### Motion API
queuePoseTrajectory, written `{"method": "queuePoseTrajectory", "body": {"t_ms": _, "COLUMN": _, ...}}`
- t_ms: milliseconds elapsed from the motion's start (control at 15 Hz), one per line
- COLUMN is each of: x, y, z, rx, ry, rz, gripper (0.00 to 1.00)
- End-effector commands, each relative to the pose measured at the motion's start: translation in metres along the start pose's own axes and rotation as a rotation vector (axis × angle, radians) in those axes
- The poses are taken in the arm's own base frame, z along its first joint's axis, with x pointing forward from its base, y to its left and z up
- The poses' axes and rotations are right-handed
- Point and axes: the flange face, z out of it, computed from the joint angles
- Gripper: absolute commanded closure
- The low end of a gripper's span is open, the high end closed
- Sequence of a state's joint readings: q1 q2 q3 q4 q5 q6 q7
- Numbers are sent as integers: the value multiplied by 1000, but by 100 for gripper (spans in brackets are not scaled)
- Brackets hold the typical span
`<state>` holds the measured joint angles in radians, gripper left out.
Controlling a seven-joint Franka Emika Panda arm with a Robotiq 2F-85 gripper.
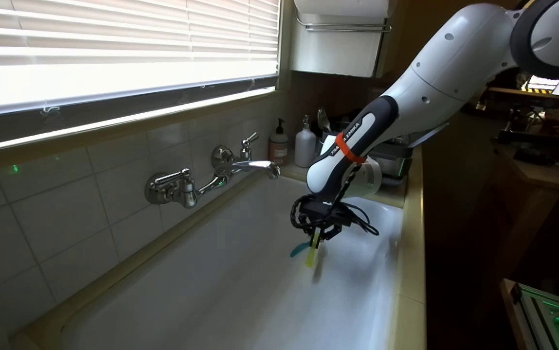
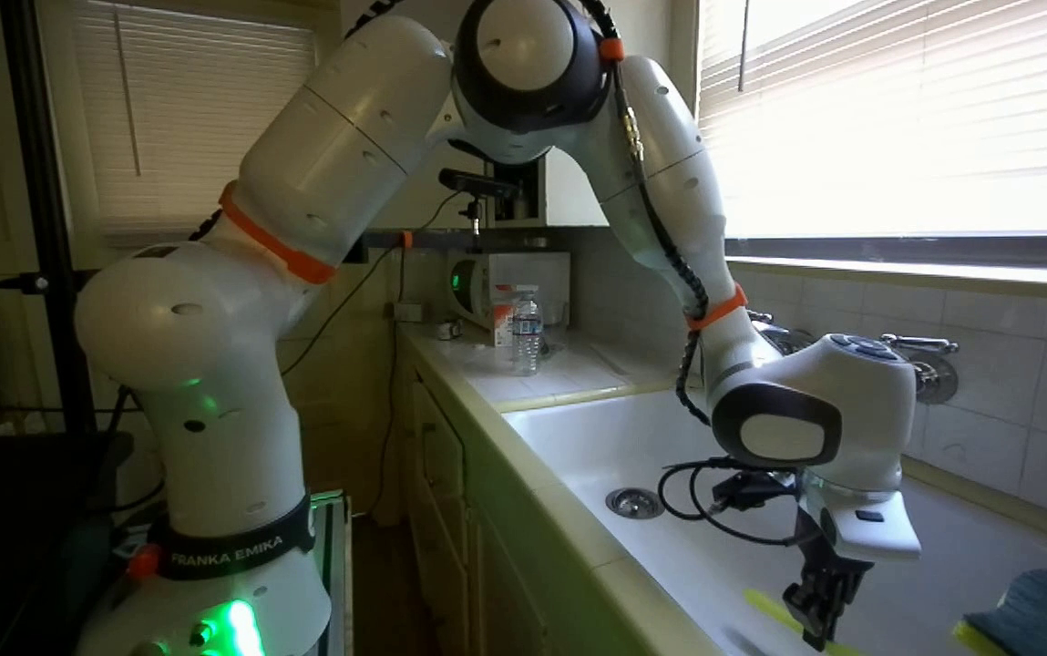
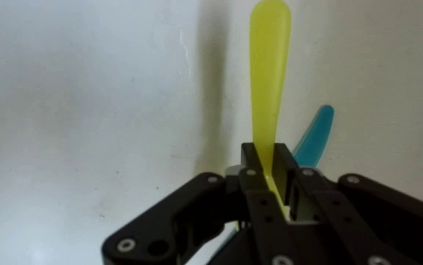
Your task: Take the yellow spoon out of the sink and place it on the dishrack.
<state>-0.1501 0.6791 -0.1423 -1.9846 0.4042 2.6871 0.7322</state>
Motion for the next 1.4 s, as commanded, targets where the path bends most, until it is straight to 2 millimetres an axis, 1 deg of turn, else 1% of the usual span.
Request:
{"method": "queuePoseTrajectory", "body": {"t_ms": 0, "x": -14, "y": 11, "z": -22, "rx": 15, "ry": 11, "rz": -39, "gripper": 96}}
{"method": "queuePoseTrajectory", "body": {"t_ms": 400, "x": -32, "y": 18, "z": -52, "rx": 56, "ry": 48, "rz": -52, "gripper": 96}}
{"method": "queuePoseTrajectory", "body": {"t_ms": 667, "x": -38, "y": 28, "z": -74, "rx": 118, "ry": 118, "rz": -41, "gripper": 96}}
{"method": "queuePoseTrajectory", "body": {"t_ms": 933, "x": -36, "y": 47, "z": -97, "rx": 185, "ry": 199, "rz": -7, "gripper": 96}}
{"method": "queuePoseTrajectory", "body": {"t_ms": 1333, "x": -26, "y": 79, "z": -133, "rx": 260, "ry": 292, "rz": 65, "gripper": 96}}
